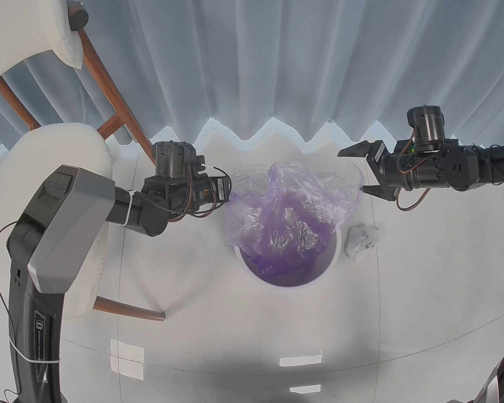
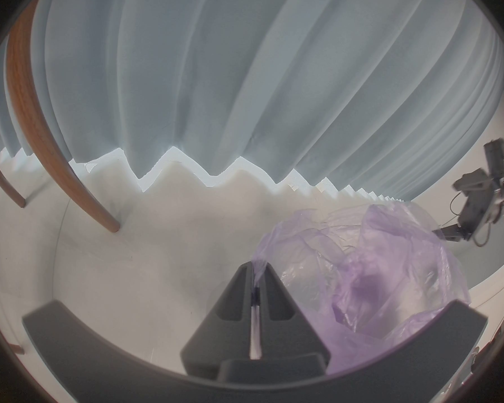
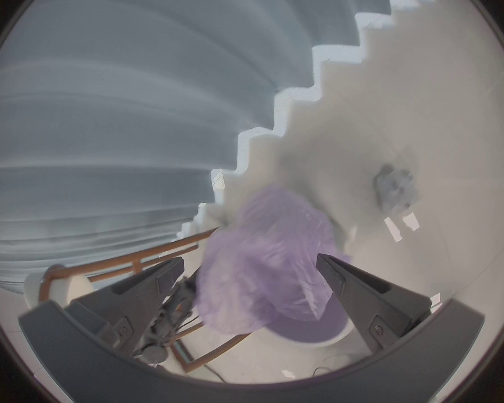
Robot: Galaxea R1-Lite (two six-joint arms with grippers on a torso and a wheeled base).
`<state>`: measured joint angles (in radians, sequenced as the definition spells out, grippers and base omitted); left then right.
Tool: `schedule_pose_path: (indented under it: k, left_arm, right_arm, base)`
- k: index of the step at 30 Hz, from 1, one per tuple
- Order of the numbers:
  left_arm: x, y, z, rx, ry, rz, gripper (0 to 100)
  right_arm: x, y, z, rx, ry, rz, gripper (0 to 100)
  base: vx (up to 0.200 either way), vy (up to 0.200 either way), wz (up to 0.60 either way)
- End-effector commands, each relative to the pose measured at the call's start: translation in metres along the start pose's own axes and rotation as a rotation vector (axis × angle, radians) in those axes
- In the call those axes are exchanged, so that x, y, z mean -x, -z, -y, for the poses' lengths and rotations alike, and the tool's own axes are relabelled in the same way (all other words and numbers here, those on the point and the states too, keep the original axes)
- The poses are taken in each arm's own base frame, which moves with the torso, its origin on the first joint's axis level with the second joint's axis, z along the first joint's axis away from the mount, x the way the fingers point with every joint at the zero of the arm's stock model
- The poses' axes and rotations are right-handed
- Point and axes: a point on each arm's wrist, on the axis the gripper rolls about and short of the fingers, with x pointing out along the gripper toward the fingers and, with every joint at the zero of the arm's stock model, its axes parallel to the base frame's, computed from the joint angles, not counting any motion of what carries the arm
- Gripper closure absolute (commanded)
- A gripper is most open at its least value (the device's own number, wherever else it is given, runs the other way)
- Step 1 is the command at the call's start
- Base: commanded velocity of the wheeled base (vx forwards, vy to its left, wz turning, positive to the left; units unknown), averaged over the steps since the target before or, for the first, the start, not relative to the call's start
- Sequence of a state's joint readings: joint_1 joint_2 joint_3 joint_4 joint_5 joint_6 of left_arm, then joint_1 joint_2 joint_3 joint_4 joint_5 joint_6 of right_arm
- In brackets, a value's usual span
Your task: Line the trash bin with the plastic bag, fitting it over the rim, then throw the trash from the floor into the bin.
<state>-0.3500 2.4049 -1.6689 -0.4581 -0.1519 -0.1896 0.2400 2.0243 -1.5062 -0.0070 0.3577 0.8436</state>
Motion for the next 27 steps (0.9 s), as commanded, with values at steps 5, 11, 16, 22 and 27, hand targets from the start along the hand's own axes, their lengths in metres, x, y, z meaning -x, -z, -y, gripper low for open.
schedule_pose_path:
  k: [5,11,16,22,27]
  left_arm:
    - [0.009,-0.007,0.024,-0.016,0.018,0.015,100]
    - [0.010,-0.010,0.029,-0.021,0.027,0.023,100]
    - [0.012,-0.012,0.030,-0.022,0.029,0.027,100]
    - [0.014,-0.014,0.038,-0.026,0.042,0.030,100]
    - [0.014,-0.012,0.040,-0.029,0.031,0.029,100]
  right_arm:
    - [-0.032,0.072,-0.056,0.056,-0.011,-0.075,0]
    - [-0.064,0.075,-0.063,0.080,0.027,-0.046,0]
    - [-0.065,0.075,-0.069,0.073,0.075,-0.087,0]
    - [-0.085,0.081,-0.066,0.079,0.085,-0.103,0]
    - [-0.095,0.085,-0.068,0.084,0.075,-0.108,0]
  base:
    - [0.000,0.000,0.00]
    - [0.000,0.000,0.00]
    - [0.000,0.000,0.00]
    - [0.000,0.000,0.00]
    - [0.000,0.000,0.00]
